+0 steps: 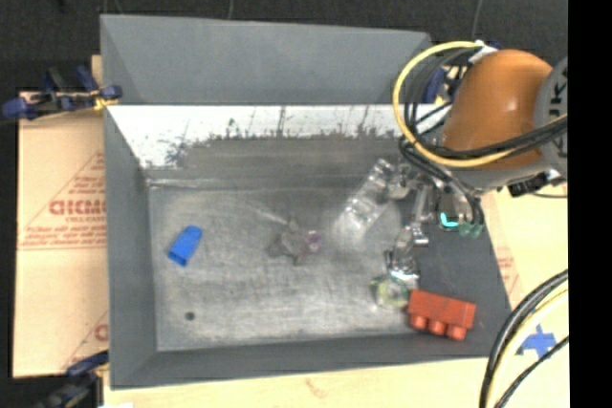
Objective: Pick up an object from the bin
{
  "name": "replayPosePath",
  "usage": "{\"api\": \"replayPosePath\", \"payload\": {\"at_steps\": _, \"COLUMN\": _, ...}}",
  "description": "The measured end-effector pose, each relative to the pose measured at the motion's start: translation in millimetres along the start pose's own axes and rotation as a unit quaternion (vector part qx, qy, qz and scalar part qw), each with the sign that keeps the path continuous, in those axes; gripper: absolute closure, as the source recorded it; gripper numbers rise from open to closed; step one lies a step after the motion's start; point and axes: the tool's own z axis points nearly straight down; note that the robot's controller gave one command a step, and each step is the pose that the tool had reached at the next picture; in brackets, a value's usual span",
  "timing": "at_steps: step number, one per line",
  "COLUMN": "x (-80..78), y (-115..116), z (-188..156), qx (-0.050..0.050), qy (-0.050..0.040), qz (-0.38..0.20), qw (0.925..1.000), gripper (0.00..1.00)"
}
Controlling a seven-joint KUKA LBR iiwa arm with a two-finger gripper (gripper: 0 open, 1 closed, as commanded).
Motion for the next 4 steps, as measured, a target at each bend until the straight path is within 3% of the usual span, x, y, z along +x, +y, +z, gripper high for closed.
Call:
{"api": "replayPosePath", "payload": {"at_steps": 1, "x": -84.7, "y": 55.7, "z": 68.5, "qx": -0.002, "qy": 0.0058, "qz": -0.078, "qw": 0.997, "gripper": 0.0}}
{"api": "replayPosePath", "payload": {"at_steps": 2, "x": -45.1, "y": 124.5, "z": 98.8, "qx": -0.002, "qy": 0.006, "qz": -0.147, "qw": 0.989, "gripper": 0.0}}
{"api": "replayPosePath", "payload": {"at_steps": 3, "x": -47.0, "y": 123.3, "z": 97.2, "qx": -0.001, "qy": 0.003, "qz": -0.147, "qw": 0.9891, "gripper": 1.0}}
{"api": "replayPosePath", "payload": {"at_steps": 4, "x": -79.6, "y": 122.6, "z": -95.0, "qx": -0.001, "qy": 0.0016, "qz": -0.294, "qw": 0.9558, "gripper": 1.0}}
